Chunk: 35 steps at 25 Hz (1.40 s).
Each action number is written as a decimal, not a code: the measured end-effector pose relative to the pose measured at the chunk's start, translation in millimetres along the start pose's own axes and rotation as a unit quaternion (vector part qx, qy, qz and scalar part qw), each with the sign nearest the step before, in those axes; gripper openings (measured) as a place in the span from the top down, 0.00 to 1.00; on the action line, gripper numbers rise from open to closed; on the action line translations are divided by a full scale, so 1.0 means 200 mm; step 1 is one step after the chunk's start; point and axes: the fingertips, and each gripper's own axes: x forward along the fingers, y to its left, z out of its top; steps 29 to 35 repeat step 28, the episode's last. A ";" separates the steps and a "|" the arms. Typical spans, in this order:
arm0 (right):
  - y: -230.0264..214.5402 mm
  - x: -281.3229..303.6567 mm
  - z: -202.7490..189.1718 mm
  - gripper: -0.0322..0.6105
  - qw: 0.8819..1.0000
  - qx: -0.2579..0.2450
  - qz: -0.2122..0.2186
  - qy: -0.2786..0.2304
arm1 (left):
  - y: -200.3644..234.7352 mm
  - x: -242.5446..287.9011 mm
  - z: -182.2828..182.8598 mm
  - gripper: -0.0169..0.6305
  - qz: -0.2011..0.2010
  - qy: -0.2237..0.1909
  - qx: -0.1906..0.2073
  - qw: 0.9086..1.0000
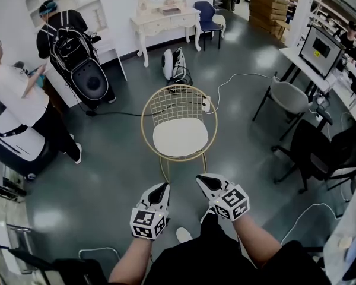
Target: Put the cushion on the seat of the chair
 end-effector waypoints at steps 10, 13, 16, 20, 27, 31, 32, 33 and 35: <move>0.04 0.00 -0.04 0.93 1.000 -0.002 0.001 0.005 | -0.01 -0.02 -0.02 0.95 -0.002 -0.001 -0.002 1.000; 0.05 0.00 -0.03 0.93 1.000 -0.002 0.001 0.005 | -0.01 -0.03 -0.02 0.95 -0.003 0.000 -0.001 1.000; 0.06 -0.02 -0.03 0.93 1.000 -0.003 0.000 0.004 | -0.02 -0.04 -0.03 0.95 -0.002 0.001 -0.002 1.000; 0.06 -0.03 -0.02 0.93 1.000 -0.005 -0.001 0.002 | -0.03 -0.05 -0.03 0.95 -0.003 0.000 -0.001 1.000; 0.07 -0.07 -0.01 0.93 1.000 -0.006 -0.002 -0.001 | -0.07 -0.06 -0.01 0.95 -0.005 -0.001 0.002 1.000; 0.07 -0.07 -0.01 0.93 1.000 -0.006 -0.002 -0.001 | -0.08 -0.06 -0.01 0.95 -0.005 -0.001 0.002 1.000; 0.07 -0.07 -0.01 0.93 1.000 -0.006 -0.002 -0.001 | -0.08 -0.06 -0.01 0.95 -0.005 -0.001 0.002 1.000; 0.07 -0.07 -0.01 0.93 1.000 -0.006 -0.002 -0.001 | -0.08 -0.06 -0.01 0.95 -0.005 -0.001 0.002 1.000; 0.07 -0.07 -0.01 0.93 1.000 -0.006 -0.002 -0.001 | -0.08 -0.06 -0.01 0.95 -0.005 -0.001 0.002 1.000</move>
